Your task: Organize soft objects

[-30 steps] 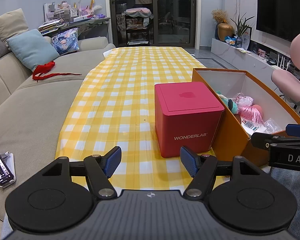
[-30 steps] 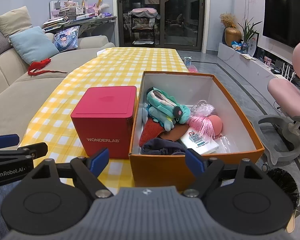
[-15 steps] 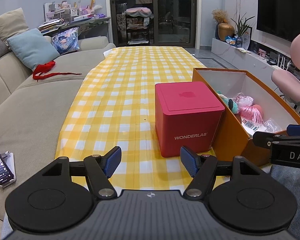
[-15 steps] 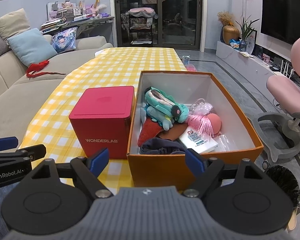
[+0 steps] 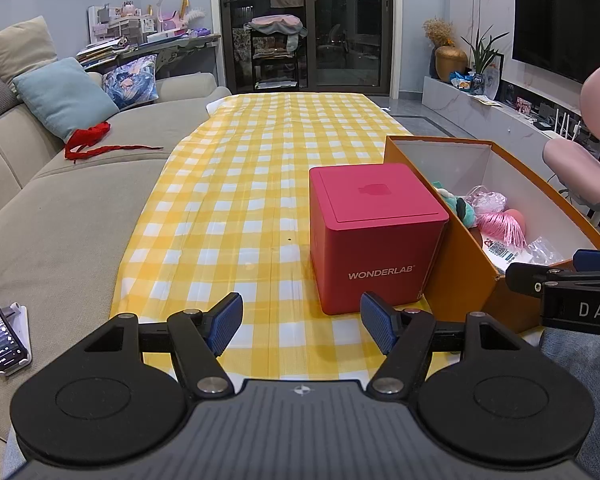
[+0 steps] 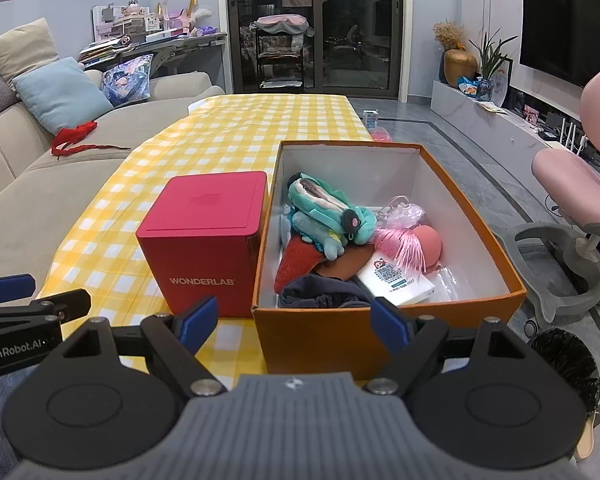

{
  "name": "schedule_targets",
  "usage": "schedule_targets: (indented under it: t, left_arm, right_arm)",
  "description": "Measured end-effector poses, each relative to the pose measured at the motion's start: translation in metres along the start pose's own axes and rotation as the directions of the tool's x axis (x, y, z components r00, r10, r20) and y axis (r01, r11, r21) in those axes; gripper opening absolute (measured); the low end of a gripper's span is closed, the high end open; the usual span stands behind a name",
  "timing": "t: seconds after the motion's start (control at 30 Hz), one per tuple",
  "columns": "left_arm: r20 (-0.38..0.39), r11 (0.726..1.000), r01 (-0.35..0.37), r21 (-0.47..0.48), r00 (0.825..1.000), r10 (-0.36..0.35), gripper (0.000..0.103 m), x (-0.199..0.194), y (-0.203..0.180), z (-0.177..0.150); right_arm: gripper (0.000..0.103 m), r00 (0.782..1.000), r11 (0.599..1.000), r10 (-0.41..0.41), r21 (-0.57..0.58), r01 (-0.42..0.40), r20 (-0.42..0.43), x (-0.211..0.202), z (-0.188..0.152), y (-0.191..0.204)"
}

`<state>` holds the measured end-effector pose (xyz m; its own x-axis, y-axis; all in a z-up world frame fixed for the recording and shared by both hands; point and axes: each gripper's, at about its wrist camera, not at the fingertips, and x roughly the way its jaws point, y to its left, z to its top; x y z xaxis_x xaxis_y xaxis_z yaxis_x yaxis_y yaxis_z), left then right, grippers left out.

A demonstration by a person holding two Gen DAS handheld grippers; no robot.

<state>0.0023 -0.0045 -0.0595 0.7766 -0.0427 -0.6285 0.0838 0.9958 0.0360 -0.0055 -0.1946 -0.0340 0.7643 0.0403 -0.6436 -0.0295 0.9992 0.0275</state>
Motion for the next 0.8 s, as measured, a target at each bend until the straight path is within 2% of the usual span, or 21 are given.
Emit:
schedule_targets:
  t: [0.8]
  left_arm:
    - [-0.002,1.000,0.001,0.001,1.000,-0.001,0.079,0.0003,-0.0005,0.0006]
  right_arm:
    - [0.082,1.000,1.000,-0.010,0.018,0.010,-0.010,0.0012,-0.0018,0.0055]
